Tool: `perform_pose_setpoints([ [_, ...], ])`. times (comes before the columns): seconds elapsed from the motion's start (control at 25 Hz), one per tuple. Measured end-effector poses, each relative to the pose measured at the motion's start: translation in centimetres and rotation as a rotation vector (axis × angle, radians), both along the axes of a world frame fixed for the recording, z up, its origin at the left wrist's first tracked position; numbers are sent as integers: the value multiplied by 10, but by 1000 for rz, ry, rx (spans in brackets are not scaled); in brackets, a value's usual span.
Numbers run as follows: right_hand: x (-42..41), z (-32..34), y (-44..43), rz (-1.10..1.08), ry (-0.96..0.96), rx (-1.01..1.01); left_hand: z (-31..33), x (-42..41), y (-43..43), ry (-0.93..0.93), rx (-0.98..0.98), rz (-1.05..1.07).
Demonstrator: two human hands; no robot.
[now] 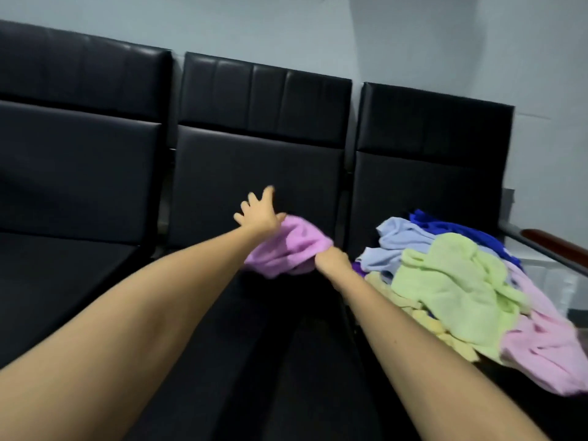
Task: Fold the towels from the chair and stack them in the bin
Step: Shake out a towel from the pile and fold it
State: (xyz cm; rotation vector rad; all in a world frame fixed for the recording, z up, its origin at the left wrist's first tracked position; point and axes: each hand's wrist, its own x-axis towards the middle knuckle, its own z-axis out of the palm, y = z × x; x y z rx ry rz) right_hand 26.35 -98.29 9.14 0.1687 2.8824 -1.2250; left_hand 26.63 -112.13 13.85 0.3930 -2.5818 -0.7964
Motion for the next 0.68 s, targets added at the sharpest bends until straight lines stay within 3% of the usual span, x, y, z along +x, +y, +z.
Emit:
perform_pose_setpoints([
  [0.04,8,-7,-12,5,-38,135,-18,4,-11,-8,-127,-7],
  [0.12,28,-39,-35,107,75,176,-58,21,-35,-65,-219,-185],
  [0.24,61,-58,-56,240,210,-59,-121,60,-41,-315,-132,-417],
  [0.28,65,-62,-58,251,207,-65,-142,65,-45,-323,-90,-433],
  [0.36,81,-66,-60,293,235,85,-165,78,-52,-177,40,-354],
  [0.48,85,-66,-51,424,357,465,-164,92,-63,146,196,-112],
  [0.56,72,-61,-33,432,328,684,-154,97,-67,246,288,-78],
  [0.64,62,-58,-17,321,283,738,-140,98,-71,304,439,-81],
  [0.68,62,-56,-11,261,290,667,-131,99,-78,346,424,-90],
])
